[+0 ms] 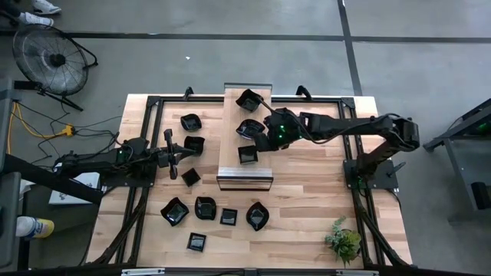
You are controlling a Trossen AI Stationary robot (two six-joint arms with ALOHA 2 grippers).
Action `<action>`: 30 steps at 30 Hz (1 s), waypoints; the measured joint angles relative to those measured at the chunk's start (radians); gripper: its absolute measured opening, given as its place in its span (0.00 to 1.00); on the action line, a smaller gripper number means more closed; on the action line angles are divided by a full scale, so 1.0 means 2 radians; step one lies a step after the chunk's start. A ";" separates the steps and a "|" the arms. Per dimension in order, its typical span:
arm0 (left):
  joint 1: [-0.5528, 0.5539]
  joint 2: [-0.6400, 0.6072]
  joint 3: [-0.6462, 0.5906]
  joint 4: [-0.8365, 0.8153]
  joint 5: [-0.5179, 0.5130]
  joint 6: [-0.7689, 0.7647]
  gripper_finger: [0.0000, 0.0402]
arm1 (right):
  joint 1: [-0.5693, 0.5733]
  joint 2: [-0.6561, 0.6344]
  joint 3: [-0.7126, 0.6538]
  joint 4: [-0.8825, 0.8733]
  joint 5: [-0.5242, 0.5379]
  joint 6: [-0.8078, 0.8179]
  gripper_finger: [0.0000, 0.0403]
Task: Pick & Place Mini shaped plates
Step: Stack the square-shaped plate on top of the square-shaped plate on the shelf
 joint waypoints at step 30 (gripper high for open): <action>0.000 0.000 0.000 0.000 0.000 0.000 0.03 | -0.006 0.001 0.000 -0.022 0.013 -0.014 0.15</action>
